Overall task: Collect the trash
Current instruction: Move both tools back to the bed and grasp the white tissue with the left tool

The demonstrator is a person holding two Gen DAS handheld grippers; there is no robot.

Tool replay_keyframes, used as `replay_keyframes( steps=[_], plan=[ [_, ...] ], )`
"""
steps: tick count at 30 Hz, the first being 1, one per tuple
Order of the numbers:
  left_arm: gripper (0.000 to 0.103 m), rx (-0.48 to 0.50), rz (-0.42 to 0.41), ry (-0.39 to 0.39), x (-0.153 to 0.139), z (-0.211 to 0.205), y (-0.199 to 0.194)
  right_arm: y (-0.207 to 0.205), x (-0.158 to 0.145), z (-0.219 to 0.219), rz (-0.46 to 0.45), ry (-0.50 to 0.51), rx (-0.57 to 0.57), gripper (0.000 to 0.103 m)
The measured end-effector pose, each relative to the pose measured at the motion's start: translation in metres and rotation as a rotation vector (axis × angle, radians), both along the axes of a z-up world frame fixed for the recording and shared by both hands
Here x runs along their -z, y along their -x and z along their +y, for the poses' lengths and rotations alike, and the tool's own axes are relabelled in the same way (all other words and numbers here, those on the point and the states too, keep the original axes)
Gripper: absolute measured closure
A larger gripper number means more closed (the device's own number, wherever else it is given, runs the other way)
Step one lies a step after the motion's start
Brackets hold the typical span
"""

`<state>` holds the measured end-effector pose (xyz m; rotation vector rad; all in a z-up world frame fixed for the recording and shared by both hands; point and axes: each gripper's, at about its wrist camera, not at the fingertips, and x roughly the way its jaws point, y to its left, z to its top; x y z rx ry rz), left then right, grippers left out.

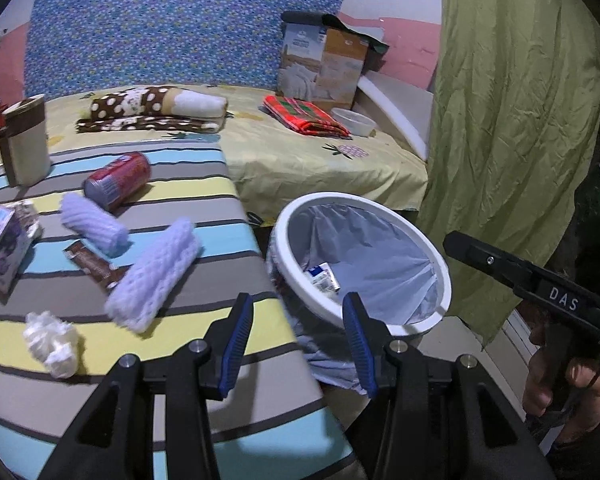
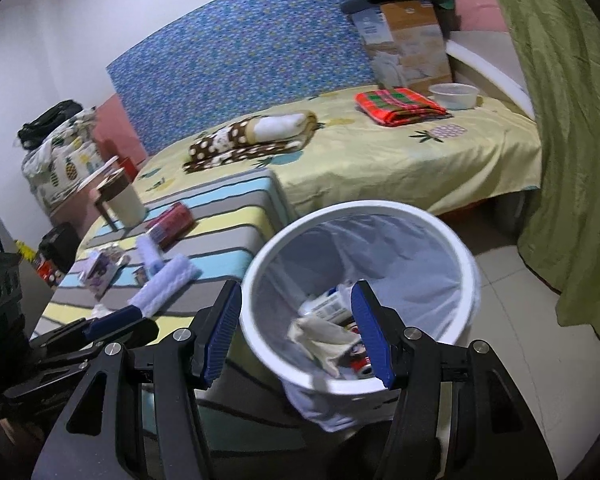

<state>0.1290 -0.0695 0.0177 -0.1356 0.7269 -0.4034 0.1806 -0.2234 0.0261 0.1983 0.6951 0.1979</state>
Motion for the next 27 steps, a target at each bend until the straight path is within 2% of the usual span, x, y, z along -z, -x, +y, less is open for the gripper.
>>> replay_keyframes(
  steps=[16, 27],
  plan=[
    [0.055, -0.178, -0.003, -0.038, 0.007, 0.065, 0.028, 0.006, 0.008, 0.051, 0.033, -0.010, -0.175, 0.044],
    [0.055, -0.299, 0.012, -0.056, 0.016, 0.103, 0.032, 0.005, 0.012, 0.071, 0.053, -0.021, -0.226, 0.044]
  ],
)
